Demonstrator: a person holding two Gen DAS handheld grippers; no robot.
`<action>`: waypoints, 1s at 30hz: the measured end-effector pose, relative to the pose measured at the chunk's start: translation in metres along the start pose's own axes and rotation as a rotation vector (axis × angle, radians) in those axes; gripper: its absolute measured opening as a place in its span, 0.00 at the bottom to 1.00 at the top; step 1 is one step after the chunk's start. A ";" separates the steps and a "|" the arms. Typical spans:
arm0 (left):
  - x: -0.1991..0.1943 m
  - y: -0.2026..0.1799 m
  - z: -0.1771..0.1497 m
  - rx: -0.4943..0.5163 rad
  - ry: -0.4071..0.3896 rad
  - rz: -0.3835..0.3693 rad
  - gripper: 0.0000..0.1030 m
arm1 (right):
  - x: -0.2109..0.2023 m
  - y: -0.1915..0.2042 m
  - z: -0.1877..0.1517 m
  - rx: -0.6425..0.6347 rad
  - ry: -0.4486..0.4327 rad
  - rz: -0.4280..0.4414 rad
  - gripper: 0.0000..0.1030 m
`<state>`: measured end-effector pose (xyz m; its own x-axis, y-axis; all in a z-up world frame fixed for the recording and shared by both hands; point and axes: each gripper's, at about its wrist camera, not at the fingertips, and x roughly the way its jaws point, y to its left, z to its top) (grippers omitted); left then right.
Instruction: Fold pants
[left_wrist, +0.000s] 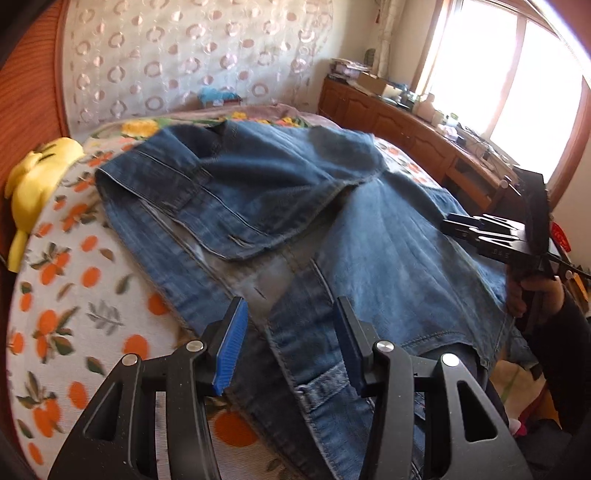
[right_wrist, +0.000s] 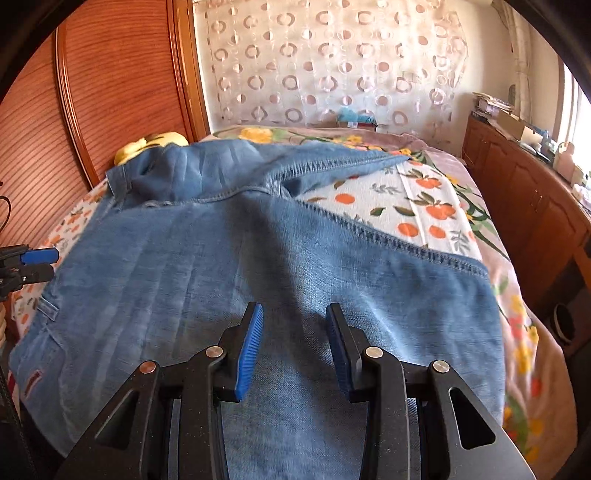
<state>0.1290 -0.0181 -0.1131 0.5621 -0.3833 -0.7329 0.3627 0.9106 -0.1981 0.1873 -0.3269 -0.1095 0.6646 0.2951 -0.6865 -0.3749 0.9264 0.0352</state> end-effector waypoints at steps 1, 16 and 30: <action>0.002 -0.002 -0.001 0.003 0.005 0.004 0.48 | 0.008 0.003 0.001 -0.002 0.007 -0.005 0.36; -0.029 -0.066 -0.027 0.095 -0.029 -0.098 0.08 | 0.001 -0.007 -0.003 0.092 -0.023 0.000 0.36; -0.001 -0.071 -0.042 0.065 0.028 -0.129 0.11 | -0.005 0.019 0.021 0.069 -0.028 0.060 0.36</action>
<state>0.0712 -0.0755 -0.1255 0.4871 -0.4908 -0.7224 0.4784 0.8420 -0.2494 0.1900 -0.3057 -0.0899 0.6603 0.3560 -0.6613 -0.3701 0.9204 0.1260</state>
